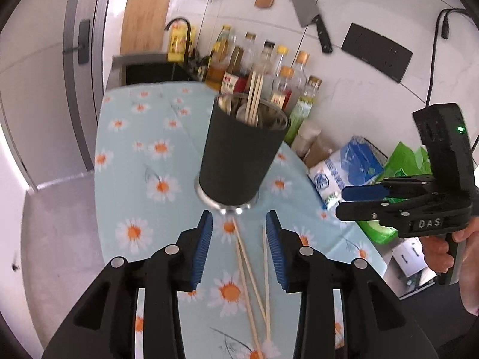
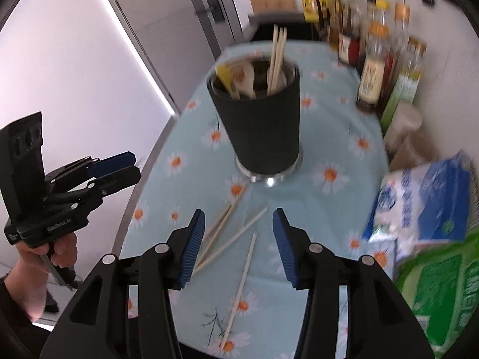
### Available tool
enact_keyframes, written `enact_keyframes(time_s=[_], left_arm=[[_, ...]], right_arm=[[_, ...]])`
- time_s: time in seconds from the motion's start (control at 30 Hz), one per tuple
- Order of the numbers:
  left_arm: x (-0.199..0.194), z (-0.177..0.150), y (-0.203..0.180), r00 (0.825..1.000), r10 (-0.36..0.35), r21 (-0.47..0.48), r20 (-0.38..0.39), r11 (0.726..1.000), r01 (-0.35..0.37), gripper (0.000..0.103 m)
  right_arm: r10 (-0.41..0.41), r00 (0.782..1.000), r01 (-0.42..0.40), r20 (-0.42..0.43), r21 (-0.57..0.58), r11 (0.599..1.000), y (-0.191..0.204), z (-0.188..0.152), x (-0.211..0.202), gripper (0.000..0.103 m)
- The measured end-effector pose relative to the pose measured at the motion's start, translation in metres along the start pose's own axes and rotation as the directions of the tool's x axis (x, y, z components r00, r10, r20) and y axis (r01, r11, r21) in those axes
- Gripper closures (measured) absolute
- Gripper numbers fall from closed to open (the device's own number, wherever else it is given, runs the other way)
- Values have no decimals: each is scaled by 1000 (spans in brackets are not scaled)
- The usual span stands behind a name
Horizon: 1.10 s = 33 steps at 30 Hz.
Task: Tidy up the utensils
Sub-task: 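Grasp a chopstick with the right tool while the left tool grasps another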
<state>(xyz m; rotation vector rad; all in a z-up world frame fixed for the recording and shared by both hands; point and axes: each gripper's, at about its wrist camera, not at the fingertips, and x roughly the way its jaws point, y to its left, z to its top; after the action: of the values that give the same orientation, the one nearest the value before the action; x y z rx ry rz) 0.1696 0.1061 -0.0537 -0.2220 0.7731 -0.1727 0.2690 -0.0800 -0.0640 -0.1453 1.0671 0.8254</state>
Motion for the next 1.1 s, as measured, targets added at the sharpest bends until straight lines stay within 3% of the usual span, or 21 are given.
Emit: enact_keyframes(time_s=[0.1, 0.3, 0.43, 0.5, 0.6, 0.83, 1.1], left_arm=[[6, -14, 4, 1000, -4, -18, -30, 1000, 4, 67], [17, -41, 8, 993, -33, -42, -110, 999, 29, 67], [25, -59, 12, 987, -22, -61, -160, 998, 12, 67], [26, -66, 15, 984, -28, -80, -174, 997, 14, 67], [29, -79, 21, 979, -31, -105, -203, 994, 9, 67], [31, -93, 29, 970, -5, -113, -245, 993, -24, 67], [35, -94, 31, 962, -13, -111, -271, 994, -18, 67]], right_arm=[[10, 996, -6, -94, 50, 999, -6, -7, 21, 55], [6, 960, 29, -280, 120, 992, -13, -17, 63, 58], [-8, 925, 65, -380, 138, 988, -13, -22, 91, 62], [-19, 893, 93, -449, 143, 985, -11, -26, 108, 65], [-28, 864, 113, -502, 139, 984, -6, -30, 125, 73], [-100, 825, 189, -556, 104, 976, 6, -31, 152, 79], [-240, 816, 291, -526, 15, 957, 38, -38, 162, 94]])
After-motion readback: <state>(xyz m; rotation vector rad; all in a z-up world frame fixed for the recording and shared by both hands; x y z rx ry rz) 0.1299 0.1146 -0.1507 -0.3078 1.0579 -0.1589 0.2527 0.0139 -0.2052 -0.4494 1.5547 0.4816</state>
